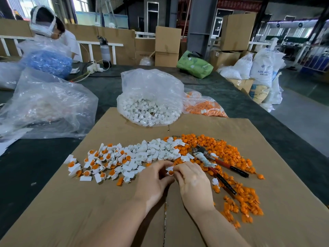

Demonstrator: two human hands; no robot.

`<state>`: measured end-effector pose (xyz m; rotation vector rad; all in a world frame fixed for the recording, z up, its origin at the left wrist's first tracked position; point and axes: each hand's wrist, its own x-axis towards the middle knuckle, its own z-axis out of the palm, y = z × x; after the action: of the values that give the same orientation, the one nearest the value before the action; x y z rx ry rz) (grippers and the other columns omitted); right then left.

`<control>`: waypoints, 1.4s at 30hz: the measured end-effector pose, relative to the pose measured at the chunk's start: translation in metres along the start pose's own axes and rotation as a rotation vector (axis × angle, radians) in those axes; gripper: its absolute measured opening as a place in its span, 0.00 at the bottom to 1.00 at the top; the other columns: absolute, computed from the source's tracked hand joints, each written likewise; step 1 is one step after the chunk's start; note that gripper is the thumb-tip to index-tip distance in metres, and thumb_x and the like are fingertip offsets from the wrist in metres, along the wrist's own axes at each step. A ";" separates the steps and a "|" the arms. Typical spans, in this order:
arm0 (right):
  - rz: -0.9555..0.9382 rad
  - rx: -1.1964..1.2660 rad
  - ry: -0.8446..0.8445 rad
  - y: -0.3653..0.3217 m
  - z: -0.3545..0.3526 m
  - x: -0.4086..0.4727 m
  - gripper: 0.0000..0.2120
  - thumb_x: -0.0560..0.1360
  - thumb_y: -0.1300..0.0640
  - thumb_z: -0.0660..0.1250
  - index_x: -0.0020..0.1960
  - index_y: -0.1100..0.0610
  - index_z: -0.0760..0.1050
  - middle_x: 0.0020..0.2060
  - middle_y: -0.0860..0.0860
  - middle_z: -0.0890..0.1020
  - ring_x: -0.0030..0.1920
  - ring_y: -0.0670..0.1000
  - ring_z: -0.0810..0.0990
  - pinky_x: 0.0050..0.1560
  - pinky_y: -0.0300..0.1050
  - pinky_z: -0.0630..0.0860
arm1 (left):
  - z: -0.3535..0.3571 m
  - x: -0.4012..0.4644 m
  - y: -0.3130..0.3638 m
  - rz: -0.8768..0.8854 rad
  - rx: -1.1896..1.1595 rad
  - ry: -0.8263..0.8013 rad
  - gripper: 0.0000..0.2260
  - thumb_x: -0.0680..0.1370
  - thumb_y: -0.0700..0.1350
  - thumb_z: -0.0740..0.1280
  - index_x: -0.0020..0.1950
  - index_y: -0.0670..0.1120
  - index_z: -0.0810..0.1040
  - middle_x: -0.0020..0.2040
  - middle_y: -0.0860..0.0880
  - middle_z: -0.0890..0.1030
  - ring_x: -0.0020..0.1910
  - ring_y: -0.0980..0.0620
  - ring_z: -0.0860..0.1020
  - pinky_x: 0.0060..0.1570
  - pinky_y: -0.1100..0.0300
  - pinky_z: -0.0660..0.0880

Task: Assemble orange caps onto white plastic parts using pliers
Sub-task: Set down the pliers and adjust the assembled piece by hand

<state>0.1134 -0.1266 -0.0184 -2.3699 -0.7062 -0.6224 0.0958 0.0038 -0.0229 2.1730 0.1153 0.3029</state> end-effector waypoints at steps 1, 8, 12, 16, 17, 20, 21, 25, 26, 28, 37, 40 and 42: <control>-0.006 0.002 0.003 0.000 0.000 0.000 0.05 0.69 0.67 0.73 0.42 0.58 0.80 0.36 0.51 0.80 0.38 0.53 0.79 0.38 0.48 0.78 | 0.000 0.000 -0.001 0.011 0.010 0.006 0.14 0.72 0.46 0.73 0.56 0.56 0.79 0.49 0.61 0.79 0.47 0.64 0.75 0.45 0.78 0.67; -0.079 -0.020 -0.005 -0.002 -0.001 0.001 0.07 0.65 0.66 0.76 0.37 0.59 0.79 0.33 0.51 0.79 0.35 0.53 0.78 0.36 0.46 0.78 | 0.002 -0.001 -0.002 0.059 0.088 0.016 0.14 0.74 0.45 0.71 0.58 0.54 0.79 0.53 0.58 0.80 0.52 0.62 0.75 0.48 0.78 0.66; -0.081 -0.023 -0.010 -0.002 0.001 -0.001 0.08 0.65 0.67 0.75 0.35 0.61 0.77 0.33 0.53 0.77 0.34 0.55 0.77 0.35 0.49 0.78 | 0.003 -0.003 -0.003 0.078 0.126 0.024 0.14 0.74 0.45 0.71 0.59 0.54 0.79 0.53 0.58 0.80 0.49 0.64 0.73 0.44 0.82 0.64; -0.090 -0.039 -0.004 -0.002 0.002 -0.001 0.10 0.64 0.67 0.76 0.34 0.61 0.76 0.32 0.53 0.77 0.33 0.54 0.76 0.34 0.46 0.77 | 0.003 -0.004 -0.002 0.099 0.154 0.020 0.14 0.74 0.45 0.70 0.59 0.53 0.79 0.54 0.57 0.80 0.48 0.65 0.72 0.44 0.83 0.63; -0.092 -0.042 0.001 -0.002 0.002 -0.002 0.10 0.63 0.67 0.77 0.34 0.60 0.75 0.31 0.53 0.77 0.33 0.54 0.76 0.34 0.45 0.77 | 0.004 -0.004 -0.002 0.102 0.156 0.015 0.14 0.75 0.45 0.70 0.60 0.53 0.79 0.54 0.57 0.80 0.49 0.65 0.72 0.45 0.83 0.63; -0.109 -0.044 0.015 -0.003 0.001 -0.002 0.10 0.62 0.68 0.77 0.35 0.61 0.76 0.31 0.53 0.77 0.32 0.54 0.76 0.34 0.44 0.77 | 0.004 -0.004 -0.001 0.091 0.135 -0.001 0.13 0.75 0.44 0.70 0.59 0.52 0.79 0.53 0.57 0.80 0.48 0.65 0.72 0.45 0.83 0.63; -0.113 -0.041 0.017 -0.002 0.001 -0.002 0.10 0.63 0.68 0.77 0.35 0.61 0.76 0.31 0.53 0.77 0.33 0.54 0.77 0.35 0.44 0.77 | 0.003 -0.004 -0.001 0.082 0.121 -0.003 0.13 0.75 0.43 0.70 0.59 0.52 0.79 0.53 0.56 0.80 0.48 0.64 0.73 0.44 0.83 0.63; -0.041 0.033 0.036 0.000 0.000 -0.004 0.06 0.66 0.67 0.76 0.40 0.60 0.81 0.35 0.51 0.81 0.38 0.51 0.80 0.42 0.39 0.75 | 0.000 -0.004 0.000 0.036 0.027 0.002 0.13 0.73 0.44 0.72 0.57 0.53 0.80 0.49 0.58 0.80 0.48 0.62 0.75 0.45 0.80 0.66; -0.009 0.055 0.050 0.001 -0.001 -0.003 0.06 0.67 0.68 0.75 0.41 0.60 0.81 0.36 0.51 0.81 0.40 0.51 0.80 0.43 0.39 0.76 | 0.000 -0.004 0.000 0.023 -0.004 0.009 0.13 0.73 0.44 0.72 0.56 0.54 0.80 0.48 0.59 0.80 0.47 0.64 0.75 0.45 0.81 0.66; 0.027 0.075 0.071 0.002 -0.002 -0.003 0.07 0.67 0.70 0.73 0.43 0.60 0.82 0.37 0.51 0.81 0.40 0.51 0.80 0.42 0.42 0.78 | -0.001 -0.004 0.000 0.007 -0.038 0.015 0.14 0.72 0.44 0.73 0.56 0.54 0.80 0.47 0.60 0.79 0.47 0.66 0.75 0.44 0.82 0.65; -0.059 0.052 0.033 0.000 -0.002 -0.003 0.07 0.66 0.67 0.75 0.42 0.58 0.82 0.38 0.49 0.81 0.41 0.50 0.79 0.43 0.39 0.76 | -0.001 -0.004 0.001 0.025 0.011 -0.010 0.13 0.74 0.41 0.71 0.56 0.54 0.79 0.51 0.58 0.80 0.52 0.62 0.75 0.48 0.80 0.66; -0.094 0.031 0.029 -0.001 -0.001 -0.002 0.06 0.66 0.66 0.75 0.39 0.59 0.81 0.36 0.51 0.80 0.38 0.52 0.79 0.40 0.43 0.78 | 0.000 -0.004 0.001 0.041 0.054 -0.004 0.13 0.74 0.41 0.71 0.57 0.53 0.80 0.51 0.58 0.80 0.51 0.61 0.75 0.47 0.80 0.65; -0.104 0.019 0.025 -0.001 0.000 -0.002 0.06 0.66 0.67 0.75 0.37 0.60 0.79 0.35 0.52 0.79 0.36 0.53 0.78 0.37 0.47 0.78 | 0.001 -0.004 0.001 0.053 0.086 0.002 0.13 0.73 0.42 0.71 0.57 0.53 0.80 0.48 0.59 0.79 0.48 0.63 0.74 0.44 0.80 0.65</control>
<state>0.1114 -0.1267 -0.0195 -2.3159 -0.8247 -0.6844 0.0921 0.0016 -0.0236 2.2634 0.0731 0.3357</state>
